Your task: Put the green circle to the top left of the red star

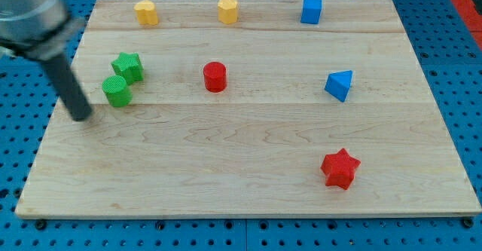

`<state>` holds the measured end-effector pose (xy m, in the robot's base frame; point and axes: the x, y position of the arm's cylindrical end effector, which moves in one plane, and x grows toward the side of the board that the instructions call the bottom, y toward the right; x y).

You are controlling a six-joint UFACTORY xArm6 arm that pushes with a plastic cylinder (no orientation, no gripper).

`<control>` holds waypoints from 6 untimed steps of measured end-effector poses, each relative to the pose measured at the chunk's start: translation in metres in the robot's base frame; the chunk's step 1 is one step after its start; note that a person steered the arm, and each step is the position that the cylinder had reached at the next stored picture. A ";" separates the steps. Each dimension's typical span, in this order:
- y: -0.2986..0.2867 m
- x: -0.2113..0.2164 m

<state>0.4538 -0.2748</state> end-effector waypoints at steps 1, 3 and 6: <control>0.023 -0.050; 0.166 -0.008; 0.227 0.064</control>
